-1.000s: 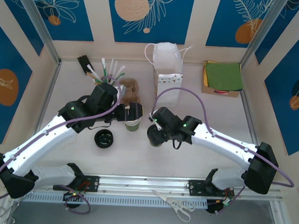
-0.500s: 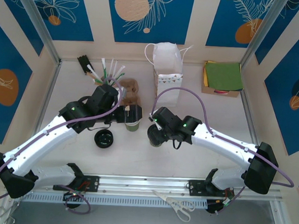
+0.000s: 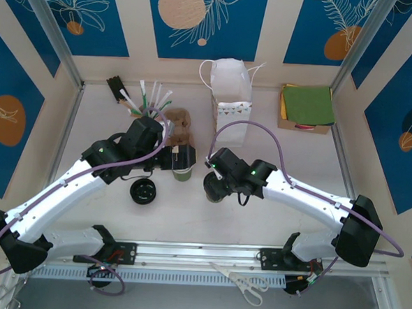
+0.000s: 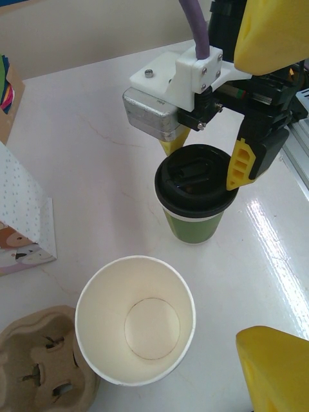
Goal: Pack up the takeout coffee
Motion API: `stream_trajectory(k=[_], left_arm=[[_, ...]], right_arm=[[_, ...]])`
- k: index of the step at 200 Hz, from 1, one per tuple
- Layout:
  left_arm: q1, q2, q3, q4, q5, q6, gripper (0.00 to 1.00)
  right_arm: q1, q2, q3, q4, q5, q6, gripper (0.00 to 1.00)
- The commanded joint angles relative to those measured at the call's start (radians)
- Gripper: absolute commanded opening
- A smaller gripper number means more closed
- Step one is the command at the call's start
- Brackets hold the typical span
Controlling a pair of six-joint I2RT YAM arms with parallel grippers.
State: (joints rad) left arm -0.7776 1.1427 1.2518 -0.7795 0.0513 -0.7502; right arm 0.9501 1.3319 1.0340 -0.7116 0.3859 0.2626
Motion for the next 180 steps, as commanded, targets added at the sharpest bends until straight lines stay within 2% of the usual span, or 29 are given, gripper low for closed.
stream_trajectory(k=[1,180], left_arm=[[-0.015,-0.010,-0.008,-0.023,0.005,0.011,1.00],[-0.019,-0.018,-0.028,-0.024,0.018,0.005,1.00]], right_arm=[[0.006,0.003,-0.010,-0.012,0.008,-0.006,0.69],[0.009,-0.022,0.014,-0.029,0.026,-0.009,0.69]])
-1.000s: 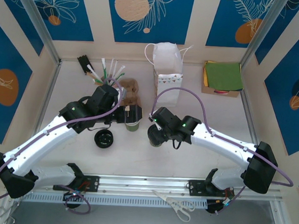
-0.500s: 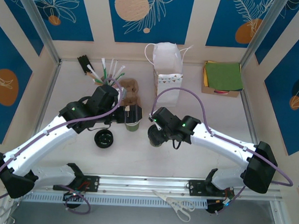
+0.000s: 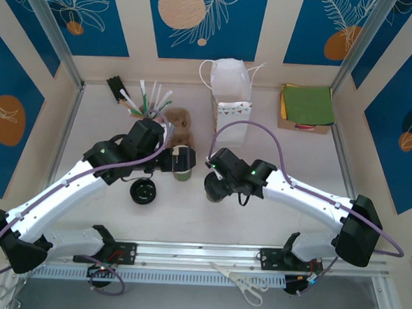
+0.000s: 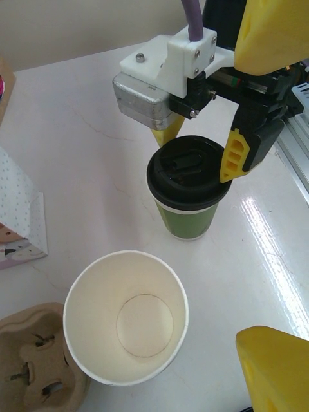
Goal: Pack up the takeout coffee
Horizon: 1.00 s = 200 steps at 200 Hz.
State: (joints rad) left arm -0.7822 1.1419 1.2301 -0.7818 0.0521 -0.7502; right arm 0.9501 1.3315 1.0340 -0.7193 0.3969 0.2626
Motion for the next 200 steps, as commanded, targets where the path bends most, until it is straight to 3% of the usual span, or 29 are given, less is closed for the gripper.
stream_trajectory(k=[1,200], left_arm=[[-0.014,-0.018,-0.006,-0.022,0.017,0.005,1.00],[-0.020,0.002,-0.015,-0.023,0.022,0.009,1.00]], right_arm=[[0.009,-0.022,0.014,-0.022,0.015,-0.009,0.69],[0.001,-0.023,0.009,-0.016,-0.001,-0.010,0.69]])
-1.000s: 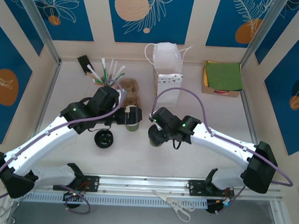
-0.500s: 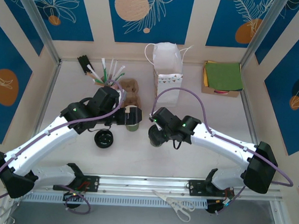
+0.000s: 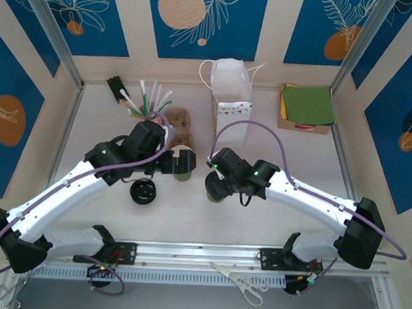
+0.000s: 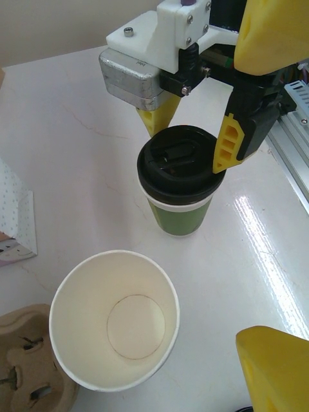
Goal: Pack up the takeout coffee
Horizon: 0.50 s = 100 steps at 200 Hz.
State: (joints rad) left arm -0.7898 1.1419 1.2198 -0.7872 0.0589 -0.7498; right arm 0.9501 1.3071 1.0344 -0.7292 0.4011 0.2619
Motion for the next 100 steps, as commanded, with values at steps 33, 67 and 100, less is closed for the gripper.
stream_trajectory(k=[33,67,100], left_arm=[[-0.015,-0.001,-0.004,-0.021,0.013,0.009,1.00],[-0.015,-0.002,-0.007,-0.021,0.012,0.009,1.00],[-0.016,-0.004,-0.008,-0.022,0.012,0.009,1.00]], right_arm=[[0.001,0.006,-0.001,-0.002,-0.014,-0.003,0.69],[0.000,0.008,-0.011,0.002,-0.013,-0.003,0.69],[0.001,0.017,-0.014,0.002,-0.018,0.000,0.69]])
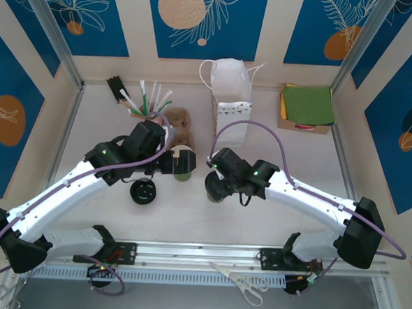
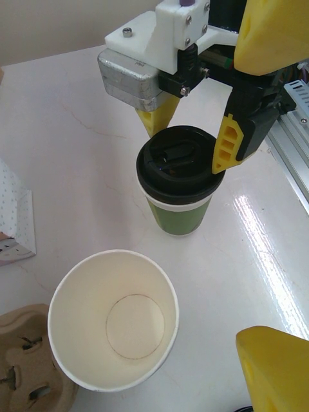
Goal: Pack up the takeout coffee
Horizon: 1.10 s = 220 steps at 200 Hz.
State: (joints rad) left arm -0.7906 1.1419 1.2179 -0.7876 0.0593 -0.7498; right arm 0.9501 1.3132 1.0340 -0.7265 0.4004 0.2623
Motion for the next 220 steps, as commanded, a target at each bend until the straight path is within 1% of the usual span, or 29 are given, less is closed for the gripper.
stream_trajectory(k=[1,65,81,112,127,220], left_arm=[[-0.015,-0.004,-0.006,-0.022,0.011,0.009,1.00],[-0.016,-0.007,-0.007,-0.023,0.012,0.007,1.00],[-0.015,-0.007,-0.008,-0.024,0.011,0.007,1.00],[-0.015,-0.009,-0.008,-0.025,0.012,0.007,1.00],[-0.014,-0.010,-0.008,-0.026,0.011,0.007,1.00],[-0.016,-0.009,-0.007,-0.024,0.011,0.004,1.00]], right_arm=[[0.002,0.011,-0.014,0.000,-0.018,0.000,0.69],[0.002,0.013,-0.014,0.000,-0.013,0.000,0.69],[0.004,0.014,-0.014,-0.002,-0.014,0.001,0.71],[0.004,0.013,-0.011,-0.004,-0.011,0.001,0.71],[0.003,0.012,-0.006,-0.006,-0.009,0.002,0.74],[0.005,0.006,0.020,-0.017,-0.015,0.000,0.81]])
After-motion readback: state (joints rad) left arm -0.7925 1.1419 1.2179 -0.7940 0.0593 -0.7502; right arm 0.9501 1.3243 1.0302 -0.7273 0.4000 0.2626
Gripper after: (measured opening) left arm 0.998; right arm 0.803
